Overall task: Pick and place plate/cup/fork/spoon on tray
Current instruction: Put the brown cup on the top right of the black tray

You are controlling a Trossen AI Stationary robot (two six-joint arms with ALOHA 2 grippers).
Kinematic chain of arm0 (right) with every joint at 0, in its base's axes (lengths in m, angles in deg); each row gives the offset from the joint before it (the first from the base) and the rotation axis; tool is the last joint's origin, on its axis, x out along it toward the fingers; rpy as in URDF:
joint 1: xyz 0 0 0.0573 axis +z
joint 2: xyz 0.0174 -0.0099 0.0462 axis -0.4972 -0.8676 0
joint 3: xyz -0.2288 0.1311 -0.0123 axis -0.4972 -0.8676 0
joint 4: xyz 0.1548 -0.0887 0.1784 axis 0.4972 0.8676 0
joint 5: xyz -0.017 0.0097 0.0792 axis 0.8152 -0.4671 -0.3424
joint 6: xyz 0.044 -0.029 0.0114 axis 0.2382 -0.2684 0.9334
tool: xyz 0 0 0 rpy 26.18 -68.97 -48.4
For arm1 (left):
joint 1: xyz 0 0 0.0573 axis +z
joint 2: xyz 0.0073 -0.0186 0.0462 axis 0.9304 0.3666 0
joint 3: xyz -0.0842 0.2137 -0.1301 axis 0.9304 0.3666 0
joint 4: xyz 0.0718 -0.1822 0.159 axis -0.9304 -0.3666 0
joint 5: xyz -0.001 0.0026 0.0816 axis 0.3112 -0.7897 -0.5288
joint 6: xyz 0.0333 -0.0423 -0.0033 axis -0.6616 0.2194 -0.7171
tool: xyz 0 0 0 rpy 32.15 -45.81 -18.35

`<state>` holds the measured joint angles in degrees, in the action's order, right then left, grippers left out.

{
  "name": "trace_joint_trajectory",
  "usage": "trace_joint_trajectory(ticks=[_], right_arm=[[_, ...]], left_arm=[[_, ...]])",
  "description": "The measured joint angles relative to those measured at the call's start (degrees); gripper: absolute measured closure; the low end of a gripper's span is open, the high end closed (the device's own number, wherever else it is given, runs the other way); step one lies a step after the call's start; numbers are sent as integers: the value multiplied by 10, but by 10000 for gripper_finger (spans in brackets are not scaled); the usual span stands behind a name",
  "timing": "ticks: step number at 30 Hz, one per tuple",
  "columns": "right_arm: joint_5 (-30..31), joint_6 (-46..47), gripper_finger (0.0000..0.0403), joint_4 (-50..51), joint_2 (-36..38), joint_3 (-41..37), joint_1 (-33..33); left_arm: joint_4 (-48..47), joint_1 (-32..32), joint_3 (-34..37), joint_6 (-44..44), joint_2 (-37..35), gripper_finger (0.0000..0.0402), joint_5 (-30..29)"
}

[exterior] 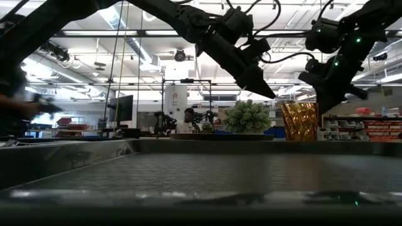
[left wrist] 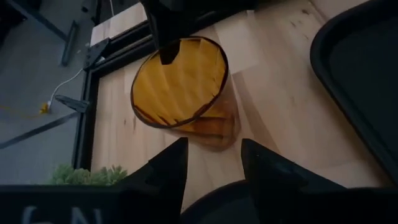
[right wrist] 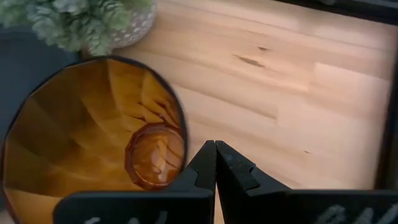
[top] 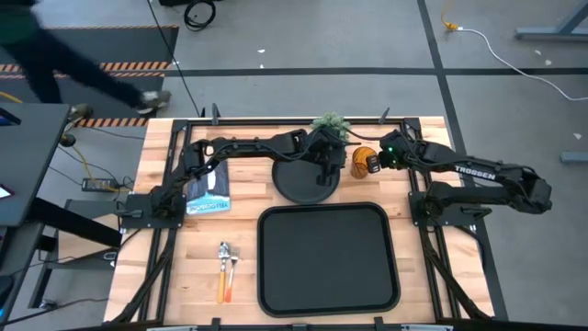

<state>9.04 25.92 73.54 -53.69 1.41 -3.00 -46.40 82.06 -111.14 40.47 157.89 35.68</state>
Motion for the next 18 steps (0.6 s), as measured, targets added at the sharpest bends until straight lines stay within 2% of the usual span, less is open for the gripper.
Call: trace_joint_trajectory(ticks=[11,18], right_arm=[[-71,-38,392,-53,-36,0,1],[-123,-44,392,-77,-61,0,3]], left_arm=[[-63,-7,0,-18,0,241,-3],[-91,-31,0,-64,0,242,-92]])
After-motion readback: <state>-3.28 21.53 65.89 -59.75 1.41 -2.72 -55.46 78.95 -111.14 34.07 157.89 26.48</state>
